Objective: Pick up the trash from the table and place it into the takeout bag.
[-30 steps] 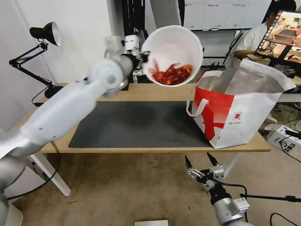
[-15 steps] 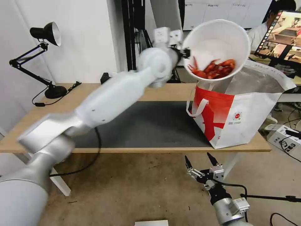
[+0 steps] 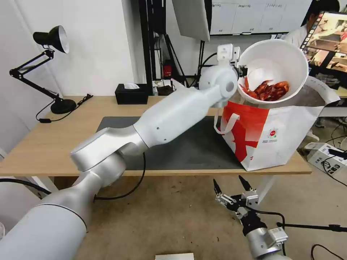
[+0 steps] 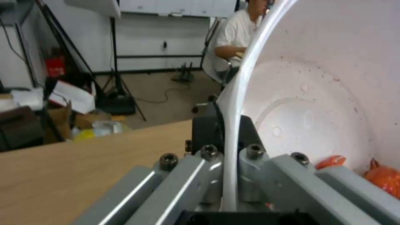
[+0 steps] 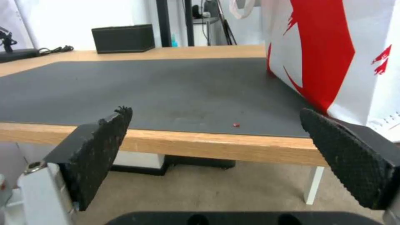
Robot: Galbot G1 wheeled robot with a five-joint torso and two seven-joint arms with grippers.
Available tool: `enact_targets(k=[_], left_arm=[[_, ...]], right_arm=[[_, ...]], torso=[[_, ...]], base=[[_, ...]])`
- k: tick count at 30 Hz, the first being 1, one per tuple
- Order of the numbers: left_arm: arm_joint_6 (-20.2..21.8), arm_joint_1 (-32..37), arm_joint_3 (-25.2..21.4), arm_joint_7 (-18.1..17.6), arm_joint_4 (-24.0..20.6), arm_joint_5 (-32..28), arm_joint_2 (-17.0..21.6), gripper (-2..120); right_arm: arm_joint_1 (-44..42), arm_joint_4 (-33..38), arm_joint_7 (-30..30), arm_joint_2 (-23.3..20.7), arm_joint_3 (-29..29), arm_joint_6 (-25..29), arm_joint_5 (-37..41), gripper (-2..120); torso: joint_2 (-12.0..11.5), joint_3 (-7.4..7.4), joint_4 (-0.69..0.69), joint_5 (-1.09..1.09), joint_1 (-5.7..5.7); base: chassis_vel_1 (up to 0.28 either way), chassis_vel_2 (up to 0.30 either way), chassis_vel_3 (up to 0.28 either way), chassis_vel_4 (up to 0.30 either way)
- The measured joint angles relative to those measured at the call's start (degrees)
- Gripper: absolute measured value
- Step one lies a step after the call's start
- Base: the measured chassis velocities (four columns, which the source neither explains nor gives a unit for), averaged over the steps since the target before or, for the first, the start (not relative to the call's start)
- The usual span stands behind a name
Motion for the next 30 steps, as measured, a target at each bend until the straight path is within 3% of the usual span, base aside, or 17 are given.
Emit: enact_targets(k=[7, 17, 25, 30], left_arm=[[-0.7, 0.2, 2.2, 3.2, -2.0, 1.4, 1.3, 0], [3.5, -0.6, 3.5, 7.8, -3.1, 0.1, 1.9, 0], [13.0, -1.6, 5.0, 14.0, -0.3, -1.2, 2.5, 0], [16.1, -1.8, 5.1, 17.0, 2.2, -1.4, 2.1, 0]], right_arm=[[0.0, 0.0, 0.0, 0.0, 0.0, 0.0, 0.0, 100], [0.0, 0.0, 0.0, 0.0, 0.0, 0.0, 0.0, 100], [0.0, 0.0, 0.0, 0.0, 0.0, 0.0, 0.0, 100], [0.0, 0.0, 0.0, 0.0, 0.0, 0.0, 0.0, 100]], torso=[[0.0, 0.0, -0.01, -0.01, 0.0], [0.0, 0.0, -0.01, -0.01, 0.0], [0.0, 0.0, -0.01, -0.01, 0.0], [0.0, 0.0, -0.01, -0.01, -0.01]], base=[[0.0, 0.0, 0.0, 0.0], [0.0, 0.0, 0.0, 0.0], [0.0, 0.0, 0.0, 0.0], [0.0, 0.0, 0.0, 0.0]])
